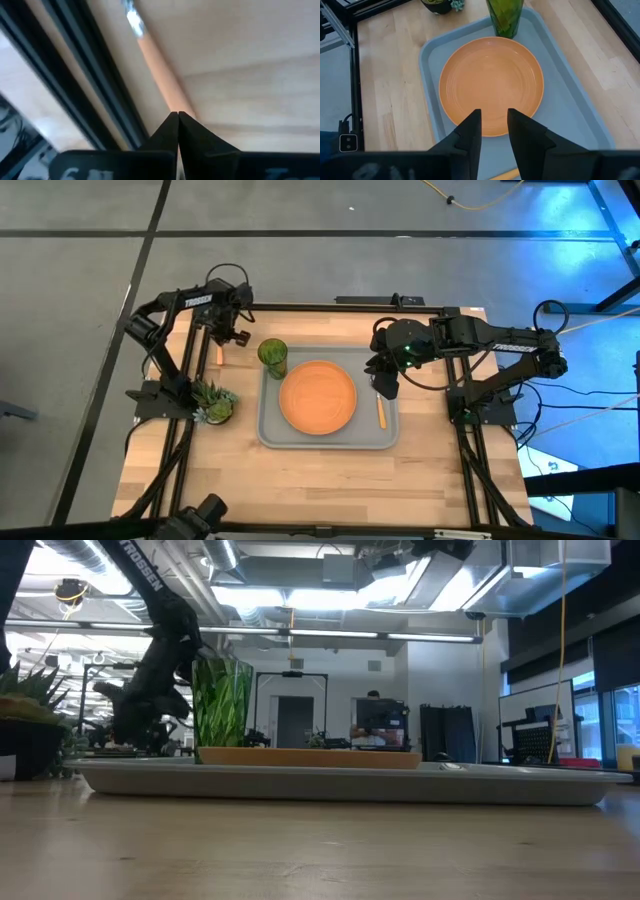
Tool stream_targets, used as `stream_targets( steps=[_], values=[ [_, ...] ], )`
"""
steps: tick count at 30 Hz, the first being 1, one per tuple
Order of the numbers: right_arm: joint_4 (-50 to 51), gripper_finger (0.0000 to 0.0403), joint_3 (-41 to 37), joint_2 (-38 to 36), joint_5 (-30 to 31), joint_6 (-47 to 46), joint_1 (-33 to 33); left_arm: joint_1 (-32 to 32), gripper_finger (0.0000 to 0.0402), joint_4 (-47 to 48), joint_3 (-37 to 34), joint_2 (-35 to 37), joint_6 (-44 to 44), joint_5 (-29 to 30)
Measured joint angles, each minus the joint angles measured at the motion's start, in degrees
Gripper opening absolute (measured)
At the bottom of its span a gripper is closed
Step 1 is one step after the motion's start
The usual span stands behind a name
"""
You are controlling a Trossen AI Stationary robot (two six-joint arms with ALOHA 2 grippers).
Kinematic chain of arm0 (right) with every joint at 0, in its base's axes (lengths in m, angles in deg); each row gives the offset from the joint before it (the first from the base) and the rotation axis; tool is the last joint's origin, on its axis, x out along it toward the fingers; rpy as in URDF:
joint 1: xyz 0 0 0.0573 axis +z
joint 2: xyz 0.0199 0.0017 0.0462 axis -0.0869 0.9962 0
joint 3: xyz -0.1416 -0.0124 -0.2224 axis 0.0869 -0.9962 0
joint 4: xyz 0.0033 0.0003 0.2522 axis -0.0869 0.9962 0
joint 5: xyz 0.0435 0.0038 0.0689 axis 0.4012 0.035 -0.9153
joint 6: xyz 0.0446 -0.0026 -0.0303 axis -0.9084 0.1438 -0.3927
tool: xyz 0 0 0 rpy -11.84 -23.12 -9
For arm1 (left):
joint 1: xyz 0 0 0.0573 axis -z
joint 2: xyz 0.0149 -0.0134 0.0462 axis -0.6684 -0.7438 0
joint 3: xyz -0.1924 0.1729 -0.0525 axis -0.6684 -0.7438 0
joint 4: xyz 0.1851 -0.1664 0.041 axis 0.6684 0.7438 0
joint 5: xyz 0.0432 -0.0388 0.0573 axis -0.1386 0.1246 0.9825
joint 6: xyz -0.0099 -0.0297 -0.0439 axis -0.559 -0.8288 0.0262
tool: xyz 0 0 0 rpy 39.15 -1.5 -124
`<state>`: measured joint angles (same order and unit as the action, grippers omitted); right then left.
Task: Pick and place plate/cup/fork/spoon on tray
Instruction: Put the orange fork on the gray food tray to the right of the orange plate
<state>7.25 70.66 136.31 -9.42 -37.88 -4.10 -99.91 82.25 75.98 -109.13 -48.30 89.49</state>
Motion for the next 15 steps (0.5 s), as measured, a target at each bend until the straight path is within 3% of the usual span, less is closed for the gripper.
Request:
stream_targets(
  steps=[15],
  values=[
    [0.0,0.0099,0.0,0.0,0.0,2.9,0.0,6.3,0.0,4.1,-1.1,-3.4,-1.8,1.2]
  ],
)
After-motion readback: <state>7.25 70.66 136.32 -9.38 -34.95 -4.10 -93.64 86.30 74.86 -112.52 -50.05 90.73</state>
